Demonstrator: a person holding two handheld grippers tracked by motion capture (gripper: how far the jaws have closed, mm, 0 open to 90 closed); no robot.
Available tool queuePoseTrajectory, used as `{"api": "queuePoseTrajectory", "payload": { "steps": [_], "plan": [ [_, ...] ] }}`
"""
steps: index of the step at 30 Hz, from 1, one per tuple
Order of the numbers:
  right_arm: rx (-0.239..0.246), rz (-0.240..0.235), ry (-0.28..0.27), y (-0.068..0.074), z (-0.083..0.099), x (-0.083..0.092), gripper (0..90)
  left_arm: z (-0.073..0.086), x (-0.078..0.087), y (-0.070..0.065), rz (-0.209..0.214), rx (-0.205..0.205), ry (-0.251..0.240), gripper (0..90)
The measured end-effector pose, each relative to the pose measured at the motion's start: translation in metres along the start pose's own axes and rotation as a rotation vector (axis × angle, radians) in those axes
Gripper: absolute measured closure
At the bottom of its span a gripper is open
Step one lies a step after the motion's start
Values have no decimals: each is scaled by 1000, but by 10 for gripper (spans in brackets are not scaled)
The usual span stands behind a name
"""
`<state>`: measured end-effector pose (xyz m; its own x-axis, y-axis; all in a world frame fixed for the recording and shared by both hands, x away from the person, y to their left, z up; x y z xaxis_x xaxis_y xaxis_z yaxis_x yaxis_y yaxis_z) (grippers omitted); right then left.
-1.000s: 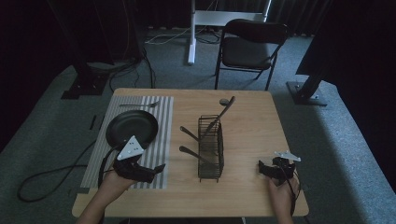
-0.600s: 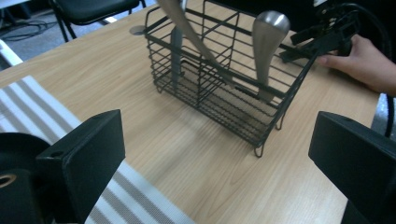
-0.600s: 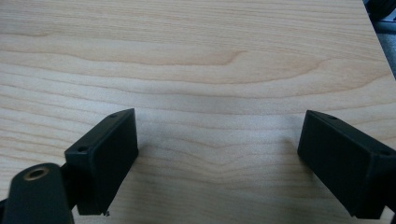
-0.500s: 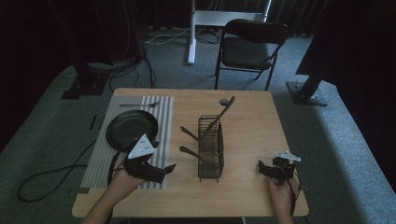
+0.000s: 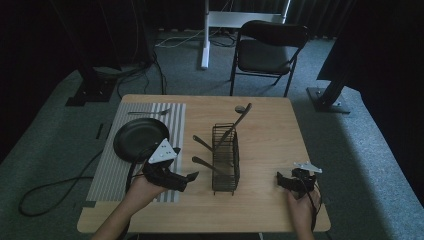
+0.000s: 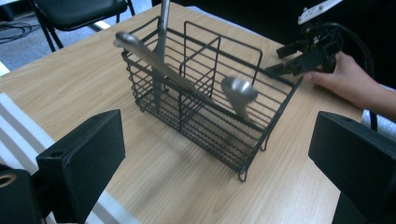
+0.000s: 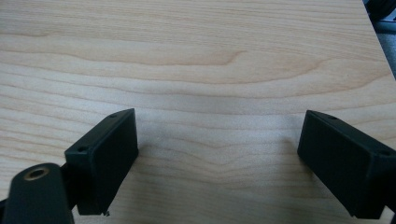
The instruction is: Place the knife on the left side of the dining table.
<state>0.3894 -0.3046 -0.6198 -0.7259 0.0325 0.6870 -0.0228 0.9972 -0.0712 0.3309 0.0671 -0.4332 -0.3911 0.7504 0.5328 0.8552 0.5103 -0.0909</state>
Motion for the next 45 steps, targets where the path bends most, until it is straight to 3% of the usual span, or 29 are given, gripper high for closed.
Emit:
{"api": "queuePoseTrajectory", "payload": {
  "steps": [9, 10, 15, 16, 19, 20, 26, 29, 31, 33, 35, 38, 45],
  "plan": [
    [1, 0, 1, 0, 0, 0, 113, -10, -6, 2, -22, 24, 3, 57],
    [1, 0, 1, 0, 0, 0, 113, -10, -7, 2, -29, 33, 1, 148],
    [0, 0, 1, 0, 0, 0, 113, -11, -9, 4, -15, 75, -3, 276],
    [0, 0, 0, 0, 0, 0, 113, -10, -10, 5, -10, 93, 1, 372],
    [0, 0, 0, 0, 0, 0, 113, -9, -13, 6, -13, 97, 12, 426],
    [0, 0, 0, 0, 0, 0, 113, -9, -14, 6, 15, 114, 9, 454],
    [0, 0, 0, 0, 0, 0, 114, -8, -17, 5, 37, 131, 15, 564],
    [0, 0, 0, 0, 0, 0, 114, -6, -18, 6, 18, 122, 27, 664],
    [0, 0, 0, 0, 0, 0, 114, -7, -17, 9, 12, 128, 17, 677],
    [0, 0, 0, 0, 0, 0, 114, -10, -16, 9, 47, 172, -5, 656],
    [0, 0, 0, 0, 0, 0, 114, -12, -15, 9, 58, 188, -14, 643],
    [-1, 0, 0, 0, 0, 0, 114, -13, -15, 10, 45, 175, -5, 659],
    [-1, 0, 1, 0, 0, 0, 114, -14, -21, 9, 58, 173, 4, 745]
  ]
}}
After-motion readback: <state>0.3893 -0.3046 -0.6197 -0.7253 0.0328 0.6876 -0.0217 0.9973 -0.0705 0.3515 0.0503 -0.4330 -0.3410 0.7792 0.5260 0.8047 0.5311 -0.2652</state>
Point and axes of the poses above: each handheld gripper's, and its own axes: x roughly backward along the jaws, z roughly out of its underside, y roughly to its left, the point moved 10 cm from there along -x, roughly forward along the jaws, and after that the axes turned 7 degrees about z, right-handed, at the moved point
